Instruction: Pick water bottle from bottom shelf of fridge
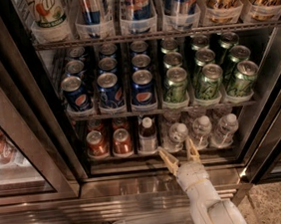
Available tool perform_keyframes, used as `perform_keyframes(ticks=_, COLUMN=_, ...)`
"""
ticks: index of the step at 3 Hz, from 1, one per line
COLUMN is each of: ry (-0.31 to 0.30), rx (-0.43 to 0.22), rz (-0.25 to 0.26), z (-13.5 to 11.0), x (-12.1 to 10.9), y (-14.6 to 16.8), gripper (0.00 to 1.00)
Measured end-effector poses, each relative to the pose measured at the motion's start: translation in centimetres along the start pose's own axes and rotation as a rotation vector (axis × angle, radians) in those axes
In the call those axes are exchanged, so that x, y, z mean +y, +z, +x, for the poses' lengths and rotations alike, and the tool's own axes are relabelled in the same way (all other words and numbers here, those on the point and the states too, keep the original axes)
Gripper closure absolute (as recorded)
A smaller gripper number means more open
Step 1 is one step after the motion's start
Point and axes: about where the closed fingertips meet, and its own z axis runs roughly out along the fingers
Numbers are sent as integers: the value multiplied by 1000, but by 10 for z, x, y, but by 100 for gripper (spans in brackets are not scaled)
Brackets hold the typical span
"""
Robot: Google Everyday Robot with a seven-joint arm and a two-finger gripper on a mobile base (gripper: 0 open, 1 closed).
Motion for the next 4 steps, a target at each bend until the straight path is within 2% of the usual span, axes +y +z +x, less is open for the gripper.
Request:
perform_keyframes(ticks=2, ry=3, rx=-14, rz=-8, z=-7, x=4, y=22, gripper=28)
perform_keyframes(ticks=4, ry=-2, rx=-18, rz=9, z=-8, x=2, y=37, gripper=30)
